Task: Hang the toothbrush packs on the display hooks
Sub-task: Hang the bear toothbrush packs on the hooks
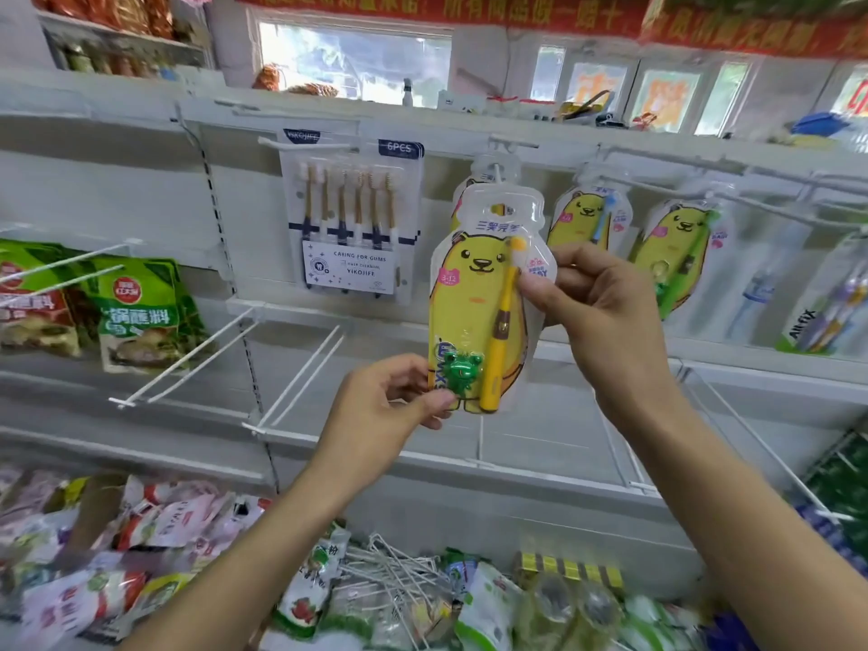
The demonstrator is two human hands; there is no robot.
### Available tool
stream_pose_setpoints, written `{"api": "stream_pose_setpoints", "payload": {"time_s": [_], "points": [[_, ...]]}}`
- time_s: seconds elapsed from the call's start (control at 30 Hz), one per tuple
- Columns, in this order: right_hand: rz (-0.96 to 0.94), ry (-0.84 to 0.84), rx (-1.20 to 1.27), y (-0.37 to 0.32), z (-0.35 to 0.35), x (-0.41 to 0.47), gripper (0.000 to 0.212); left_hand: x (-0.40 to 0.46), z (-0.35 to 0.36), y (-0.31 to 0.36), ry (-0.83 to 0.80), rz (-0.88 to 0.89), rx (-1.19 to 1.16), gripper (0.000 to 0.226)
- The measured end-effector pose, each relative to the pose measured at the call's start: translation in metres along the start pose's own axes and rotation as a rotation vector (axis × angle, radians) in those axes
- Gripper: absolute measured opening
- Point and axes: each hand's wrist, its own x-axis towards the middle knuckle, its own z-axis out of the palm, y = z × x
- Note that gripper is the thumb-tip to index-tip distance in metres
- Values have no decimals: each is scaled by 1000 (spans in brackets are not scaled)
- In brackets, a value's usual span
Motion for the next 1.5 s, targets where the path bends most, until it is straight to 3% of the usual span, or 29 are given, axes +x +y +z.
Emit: {"api": "stream_pose_setpoints", "payload": {"time_s": [0.43,0.8,1.0,1.13,1.3,1.5], "points": [[-91,135,-7,7,14,14,10,31,-12,-7,-51,68,-34,11],[42,157,-134,35,13,67,13,84,-8,-25,-78,23,-28,16],[84,153,-210,61,11,111,9,137,-7,-39,-78,44,127,13],[148,140,-255,73,9,139,16,168,-4,-49,-55,56,246,19],[197,122,-285,88,6,164,18,193,1,-58,-10,31,302,7],[175,175,-433,100,2,162,47,194,10,-62,-27,34,361,18]]}}
